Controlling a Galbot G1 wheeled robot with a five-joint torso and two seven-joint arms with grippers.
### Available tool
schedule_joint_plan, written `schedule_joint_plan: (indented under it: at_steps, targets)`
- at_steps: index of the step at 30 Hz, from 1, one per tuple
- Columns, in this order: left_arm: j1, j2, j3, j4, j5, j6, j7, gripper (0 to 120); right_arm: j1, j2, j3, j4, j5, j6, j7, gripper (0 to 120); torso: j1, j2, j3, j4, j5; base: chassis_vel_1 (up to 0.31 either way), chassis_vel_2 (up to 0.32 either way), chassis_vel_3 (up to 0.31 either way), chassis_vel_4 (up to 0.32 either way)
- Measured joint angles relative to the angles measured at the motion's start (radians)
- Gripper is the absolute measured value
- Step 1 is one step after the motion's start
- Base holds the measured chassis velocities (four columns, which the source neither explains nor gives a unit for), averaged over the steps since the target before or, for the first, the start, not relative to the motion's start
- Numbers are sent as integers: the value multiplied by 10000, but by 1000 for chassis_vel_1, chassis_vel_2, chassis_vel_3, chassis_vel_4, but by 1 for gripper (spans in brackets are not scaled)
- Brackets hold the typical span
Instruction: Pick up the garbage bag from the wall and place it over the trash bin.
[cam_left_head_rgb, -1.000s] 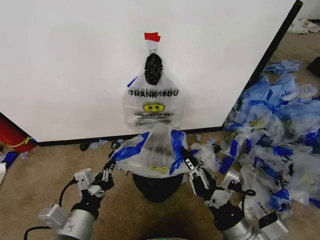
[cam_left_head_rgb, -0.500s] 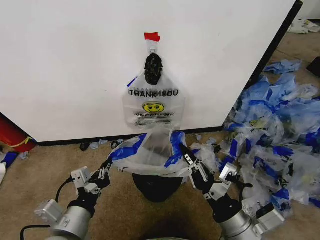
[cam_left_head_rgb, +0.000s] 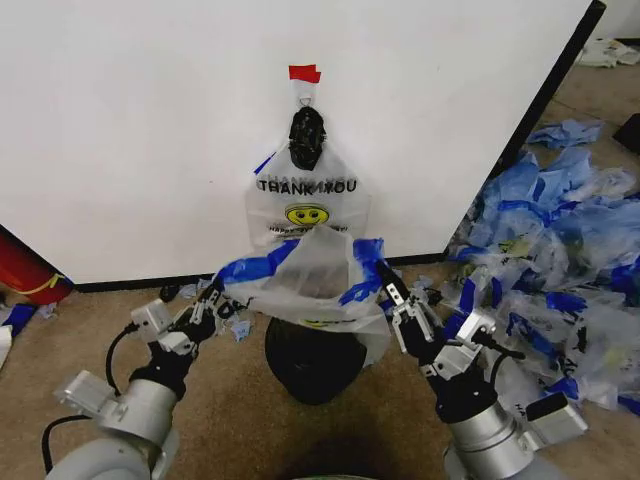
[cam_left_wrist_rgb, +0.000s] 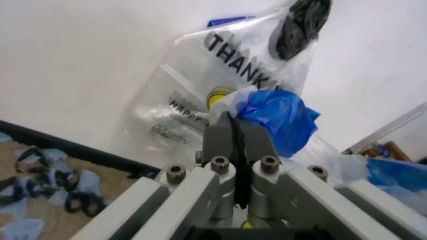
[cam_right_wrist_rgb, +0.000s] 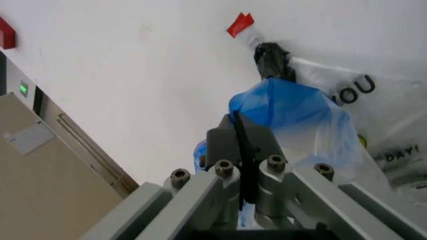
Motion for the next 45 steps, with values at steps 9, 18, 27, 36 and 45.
schedule_joint_plan:
  at_steps: [9, 18, 27, 36, 45]
  targets:
    - [-142, 389, -236, 0, -831, -185, 124, 0, -228, -408, 459, 0, 168, -39, 51, 0, 0, 2, 0, 0, 1, 0, 0, 0, 0]
    - [-828, 886, -911, -5, -2566, -133, -182, 0, 486, -542, 701, -3, 831, -92, 104, 0, 0, 1, 0, 0, 0, 0, 0, 0, 0]
    - [-899, 806, -769, -6, -3715, -230, -257, 0, 1095, -488, 484, -6, 1126, -151, 327, 0, 0, 1, 0, 0, 0, 0, 0, 0, 0]
    - [-636, 643, -263, -5, -3692, -91, -516, 0, 797, -468, 412, -7, 1040, -215, 459, 0, 0, 1, 0, -1, 1, 0, 0, 0, 0]
    - [-730, 834, -536, -1, -3703, -105, -484, 0, 717, -460, 661, -7, 1040, -213, 500, 0, 0, 1, -1, -1, 1, 0, 0, 0, 0]
